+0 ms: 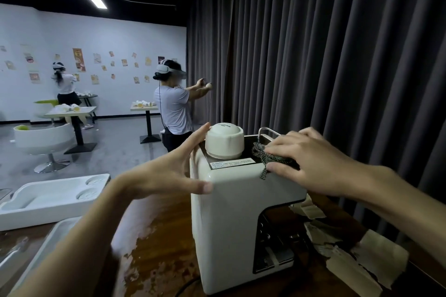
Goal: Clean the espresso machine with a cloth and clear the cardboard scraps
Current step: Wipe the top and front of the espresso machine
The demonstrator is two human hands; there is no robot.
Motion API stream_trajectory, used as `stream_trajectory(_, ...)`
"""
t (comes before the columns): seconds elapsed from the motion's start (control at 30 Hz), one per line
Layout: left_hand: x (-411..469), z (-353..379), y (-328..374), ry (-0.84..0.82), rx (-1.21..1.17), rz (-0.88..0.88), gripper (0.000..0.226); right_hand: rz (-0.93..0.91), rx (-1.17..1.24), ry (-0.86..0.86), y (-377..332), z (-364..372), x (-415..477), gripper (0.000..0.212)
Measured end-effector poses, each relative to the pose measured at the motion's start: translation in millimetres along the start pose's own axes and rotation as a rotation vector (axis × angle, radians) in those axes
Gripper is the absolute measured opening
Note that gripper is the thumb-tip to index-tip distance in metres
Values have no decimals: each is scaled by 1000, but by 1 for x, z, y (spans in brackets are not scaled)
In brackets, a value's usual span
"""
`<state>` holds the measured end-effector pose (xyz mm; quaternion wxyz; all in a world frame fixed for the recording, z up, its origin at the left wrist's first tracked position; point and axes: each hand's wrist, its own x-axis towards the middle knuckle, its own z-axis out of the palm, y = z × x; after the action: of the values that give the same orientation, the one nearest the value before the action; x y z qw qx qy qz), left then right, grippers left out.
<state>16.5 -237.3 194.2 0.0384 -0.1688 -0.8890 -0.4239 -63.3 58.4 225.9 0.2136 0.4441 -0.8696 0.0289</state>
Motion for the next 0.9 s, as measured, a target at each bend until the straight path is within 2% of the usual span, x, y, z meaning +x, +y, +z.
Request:
stream_trajectory(0.13, 13, -12, -4, -61, 42, 28, 135, -64, 5, 138, -23, 6, 2, 50)
stream_trajectory(0.3, 17, -9, -9, -35, 37, 79, 130, -187, 60, 248, -60, 20, 7, 37)
stream_trajectory(0.47, 10, 10, 1, 37, 96, 106, 126, -167, 62, 339, -55, 27, -2, 31)
stream_trajectory(0.53, 9, 18, 4, 117, 254, 112, 129, -118, 81, 403, -50, 28, -10, 29)
stream_trajectory(0.6, 8, 13, 6, 103, 361, 94, 129, -58, 87, 449, -51, 29, -15, 30)
stream_trajectory(0.67, 9, 6, 6, 72, 277, 93, 122, -4, 93, 443, -55, 29, -18, 33)
stream_trajectory(0.77, 9, 11, -1, 119, 117, 139, 117, 45, 69, 359, -61, 33, -22, 45)
stream_trajectory(0.9, 2, 27, -5, 205, 68, 114, 112, 3, 189, 333, -56, 39, -24, 45)
